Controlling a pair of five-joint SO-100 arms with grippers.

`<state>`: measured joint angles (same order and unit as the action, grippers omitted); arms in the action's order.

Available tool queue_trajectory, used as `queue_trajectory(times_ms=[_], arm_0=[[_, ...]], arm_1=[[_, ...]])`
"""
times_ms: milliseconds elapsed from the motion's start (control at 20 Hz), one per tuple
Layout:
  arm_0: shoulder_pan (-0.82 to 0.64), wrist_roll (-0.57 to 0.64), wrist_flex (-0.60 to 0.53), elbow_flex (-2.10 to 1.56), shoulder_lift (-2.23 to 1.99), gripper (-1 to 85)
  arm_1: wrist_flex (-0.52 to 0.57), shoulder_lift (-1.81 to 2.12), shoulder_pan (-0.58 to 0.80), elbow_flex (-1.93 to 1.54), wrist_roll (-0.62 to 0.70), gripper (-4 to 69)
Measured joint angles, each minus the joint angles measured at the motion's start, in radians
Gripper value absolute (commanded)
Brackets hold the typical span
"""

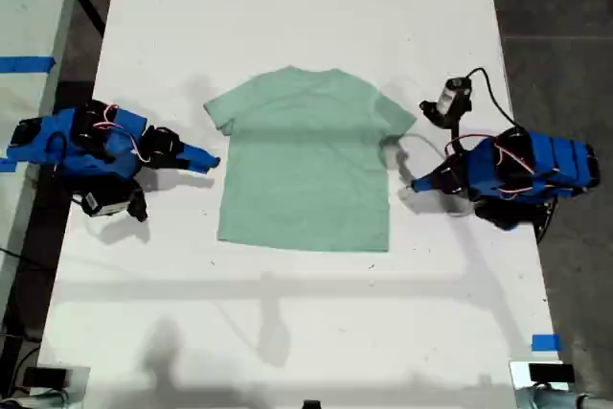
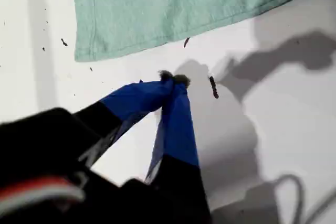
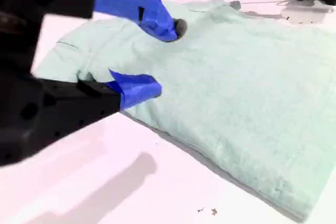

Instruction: Fold tshirt

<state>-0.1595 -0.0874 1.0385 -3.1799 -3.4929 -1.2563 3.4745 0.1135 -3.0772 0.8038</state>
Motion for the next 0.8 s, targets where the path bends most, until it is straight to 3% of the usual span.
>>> queue_trajectory(times_ms=[150, 350, 400, 500, 600, 800], arm_0=[[0.069, -0.074, -0.061, 0.0, 0.0, 0.1], [0.087, -0.083, -0.129, 0.0, 0.0, 0.1], [0.098, -0.083, -0.146, 0.0, 0.0, 0.1], [0.1, -0.083, -0.166, 0.0, 0.0, 0.1], [0.095, -0.092, -0.153, 0.017, 0.0, 0.1], [0.034, -0.104, -0.049, 0.089, 0.0, 0.0]], arm_1=[[0.003, 0.0, 0.0, 0.0, -0.048, 0.8], [0.003, 0.0, -0.012, 0.0, -0.638, 1.2], [0.0, 0.0, -0.025, 0.0, -0.69, 2.4], [0.0, 0.0, -0.032, 0.0, -0.658, -0.8], [-0.011, 0.0, -0.034, 0.031, -0.723, -1.2], [-0.057, -0.021, -0.002, 0.186, -0.693, -1.2]])
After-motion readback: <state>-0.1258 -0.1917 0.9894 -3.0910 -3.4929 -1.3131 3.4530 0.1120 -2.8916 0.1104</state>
